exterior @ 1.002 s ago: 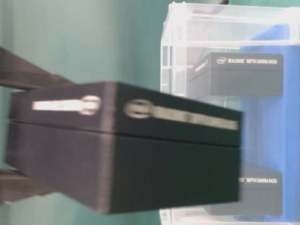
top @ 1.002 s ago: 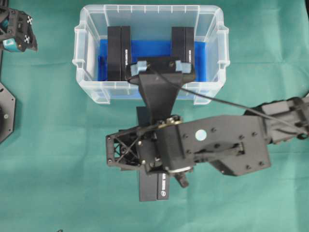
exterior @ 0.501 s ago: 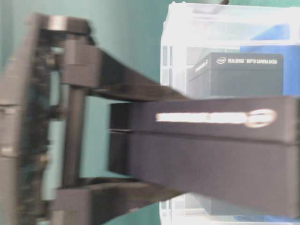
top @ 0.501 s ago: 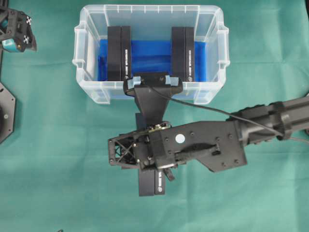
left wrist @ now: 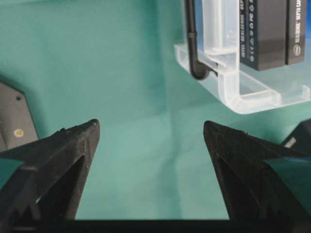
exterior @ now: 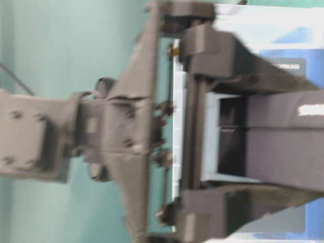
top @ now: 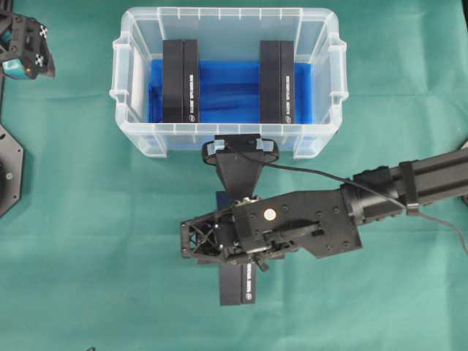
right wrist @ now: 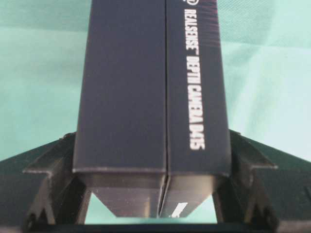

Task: Take out the box from the case.
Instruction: 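Carry the boxes over the case front wall onto the table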

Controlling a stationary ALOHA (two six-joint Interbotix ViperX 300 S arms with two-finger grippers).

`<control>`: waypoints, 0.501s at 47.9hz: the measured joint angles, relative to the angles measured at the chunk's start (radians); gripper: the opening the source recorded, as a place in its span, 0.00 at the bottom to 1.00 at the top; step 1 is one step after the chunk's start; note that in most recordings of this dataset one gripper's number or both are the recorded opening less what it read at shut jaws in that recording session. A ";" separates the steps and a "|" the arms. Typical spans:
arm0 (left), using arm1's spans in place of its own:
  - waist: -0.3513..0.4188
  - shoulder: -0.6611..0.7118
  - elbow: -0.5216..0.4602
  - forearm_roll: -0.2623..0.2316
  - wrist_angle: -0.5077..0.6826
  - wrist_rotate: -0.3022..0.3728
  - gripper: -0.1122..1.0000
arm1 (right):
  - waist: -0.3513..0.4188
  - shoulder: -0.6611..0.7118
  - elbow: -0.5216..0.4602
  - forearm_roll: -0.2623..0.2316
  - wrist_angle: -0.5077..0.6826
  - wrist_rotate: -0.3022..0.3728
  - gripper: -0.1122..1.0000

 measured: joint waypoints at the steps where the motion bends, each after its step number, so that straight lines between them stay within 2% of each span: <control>1: 0.002 0.002 0.000 0.000 0.000 0.002 0.90 | -0.002 -0.002 0.008 0.000 -0.003 -0.002 0.71; 24: 0.002 0.002 0.000 0.000 0.000 0.000 0.90 | -0.023 0.000 0.069 0.002 -0.089 -0.008 0.70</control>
